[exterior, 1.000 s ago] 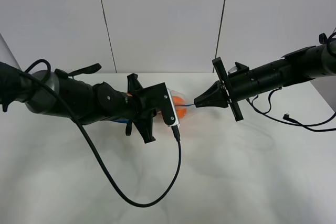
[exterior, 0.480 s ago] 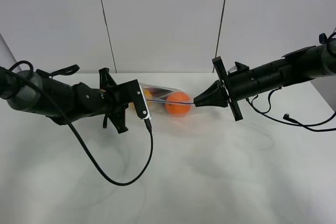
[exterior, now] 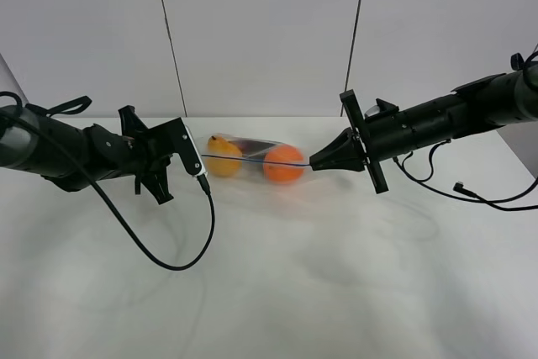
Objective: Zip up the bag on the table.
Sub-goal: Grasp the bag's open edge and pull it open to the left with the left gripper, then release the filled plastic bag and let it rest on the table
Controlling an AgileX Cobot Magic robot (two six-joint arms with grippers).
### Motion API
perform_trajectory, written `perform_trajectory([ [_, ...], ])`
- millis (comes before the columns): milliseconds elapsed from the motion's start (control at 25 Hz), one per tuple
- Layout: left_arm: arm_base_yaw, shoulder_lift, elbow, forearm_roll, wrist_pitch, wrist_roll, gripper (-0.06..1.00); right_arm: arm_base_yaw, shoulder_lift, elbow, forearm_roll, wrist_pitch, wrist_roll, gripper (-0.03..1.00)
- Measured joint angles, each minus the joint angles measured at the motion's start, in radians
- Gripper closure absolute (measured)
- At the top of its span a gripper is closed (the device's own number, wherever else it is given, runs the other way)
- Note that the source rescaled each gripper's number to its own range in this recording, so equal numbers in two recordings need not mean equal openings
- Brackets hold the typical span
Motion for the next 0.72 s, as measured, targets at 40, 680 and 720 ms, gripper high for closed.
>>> perform_trajectory([
  [40,0.009,0.000,0.001,0.000,-0.002,0.000,0.94,0.000,0.000,0.000,0.003,0.000,0.000,0.97],
  [680,0.058,0.000,0.004,-0.002,-0.025,-0.189,0.17,0.000,0.000,0.000,-0.019,0.012,0.000,0.97],
  [720,0.068,0.000,0.004,-0.002,-0.023,-0.194,0.09,0.000,0.000,0.000,-0.019,0.012,0.000,0.97],
])
